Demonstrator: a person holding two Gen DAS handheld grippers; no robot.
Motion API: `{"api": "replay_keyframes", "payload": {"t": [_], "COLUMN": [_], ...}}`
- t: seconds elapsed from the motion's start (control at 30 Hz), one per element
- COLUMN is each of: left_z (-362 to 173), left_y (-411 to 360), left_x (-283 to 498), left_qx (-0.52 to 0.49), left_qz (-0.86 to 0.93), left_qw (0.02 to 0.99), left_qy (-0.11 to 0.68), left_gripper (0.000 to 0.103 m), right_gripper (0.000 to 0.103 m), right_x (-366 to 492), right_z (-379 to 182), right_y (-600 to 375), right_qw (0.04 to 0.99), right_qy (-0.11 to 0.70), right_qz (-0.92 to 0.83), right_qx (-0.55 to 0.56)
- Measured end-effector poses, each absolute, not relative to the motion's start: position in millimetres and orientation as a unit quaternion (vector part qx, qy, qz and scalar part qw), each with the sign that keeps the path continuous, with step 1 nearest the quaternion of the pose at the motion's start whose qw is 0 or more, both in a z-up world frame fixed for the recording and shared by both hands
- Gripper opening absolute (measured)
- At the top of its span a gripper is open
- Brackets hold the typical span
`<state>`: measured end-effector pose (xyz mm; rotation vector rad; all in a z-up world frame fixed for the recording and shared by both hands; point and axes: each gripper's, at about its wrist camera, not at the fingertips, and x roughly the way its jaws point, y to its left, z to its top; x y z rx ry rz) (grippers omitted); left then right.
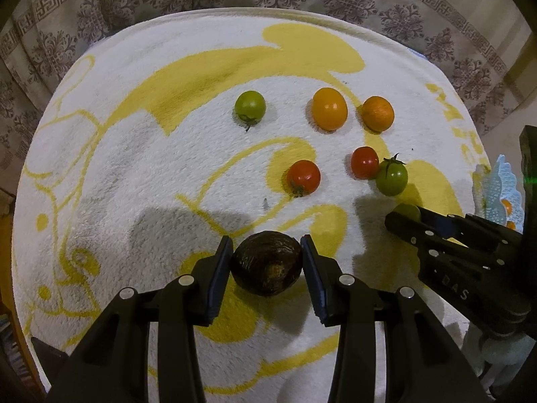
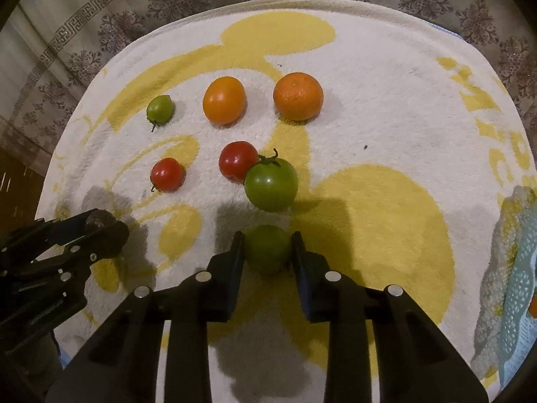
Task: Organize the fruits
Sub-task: 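Grasp the dark brown fruit with the left tool while the right tool grasps a green tomato, then carry the dark fruit and green tomato into the basket and open both tools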
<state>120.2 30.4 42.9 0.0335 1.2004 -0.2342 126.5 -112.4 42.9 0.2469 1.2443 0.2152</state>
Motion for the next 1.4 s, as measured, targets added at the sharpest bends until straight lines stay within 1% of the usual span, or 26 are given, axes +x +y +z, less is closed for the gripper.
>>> {"api": "replay_keyframes", "payload": {"t": [0.33, 0.63, 1.03, 1.4], "left_z": [66, 108, 154, 174], "left_y": [25, 11, -33, -89], "left_x": [108, 90, 55, 27], "left_qx": [0.015, 0.022, 0.039, 0.058], "left_qz": [-0.101, -0.088, -0.090, -0.114], "left_qw": [0.832, 0.852, 0.873, 0.882], "left_qy": [0.546, 0.516, 0.478, 0.454], "left_gripper": [0.042, 0.042, 0.042, 0.042], "right_gripper": [0.029, 0.029, 0.029, 0.029], "right_x": [109, 89, 48, 5], "right_z": [80, 121, 159, 175], "right_y": [-124, -144, -202, -266], "right_qw": [0.817, 0.835, 0.855, 0.868], "right_qy": [0.551, 0.516, 0.478, 0.453], "right_qz": [0.111, 0.119, 0.108, 0.077], "right_qx": [0.132, 0.148, 0.169, 0.188]}}
